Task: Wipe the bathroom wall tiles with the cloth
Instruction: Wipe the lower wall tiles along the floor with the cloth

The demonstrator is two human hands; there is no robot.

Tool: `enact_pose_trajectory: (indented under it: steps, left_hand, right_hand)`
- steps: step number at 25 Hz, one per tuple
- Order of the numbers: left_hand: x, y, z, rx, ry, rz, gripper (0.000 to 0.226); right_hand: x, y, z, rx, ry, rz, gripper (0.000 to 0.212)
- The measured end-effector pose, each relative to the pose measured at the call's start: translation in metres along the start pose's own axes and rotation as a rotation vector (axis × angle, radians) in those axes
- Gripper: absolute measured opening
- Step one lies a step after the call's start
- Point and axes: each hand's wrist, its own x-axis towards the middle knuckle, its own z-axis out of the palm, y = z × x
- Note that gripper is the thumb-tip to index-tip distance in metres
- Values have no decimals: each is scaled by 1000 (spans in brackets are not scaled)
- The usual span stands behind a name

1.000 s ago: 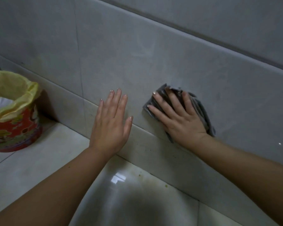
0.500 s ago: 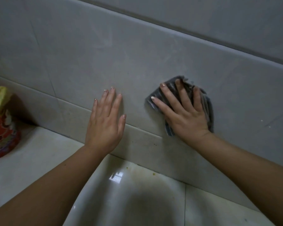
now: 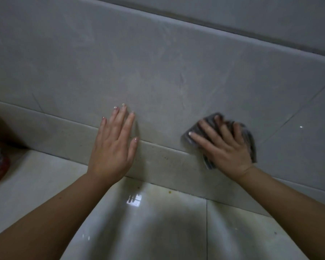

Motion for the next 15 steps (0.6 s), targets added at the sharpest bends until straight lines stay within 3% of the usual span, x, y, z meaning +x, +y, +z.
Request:
enact_pose_trajectory:
  steps: [3,8,10,15]
  left_hand:
    - [-2,7,4,-8,-13,20,60]
    - [-6,16,9,-22,-34,43,60]
    - [-5,17,9,-33,-22,49,60]
    - [0,15,7,-34,6,49,60]
  right_hand:
    - [32,-6,0,29,111,181,56]
    - [-40,-18,25,-11,-63,-181,72]
    - [-59,0,19,-35,-80,-185,68]
    - [-18,52,-9,-2,129,220,59]
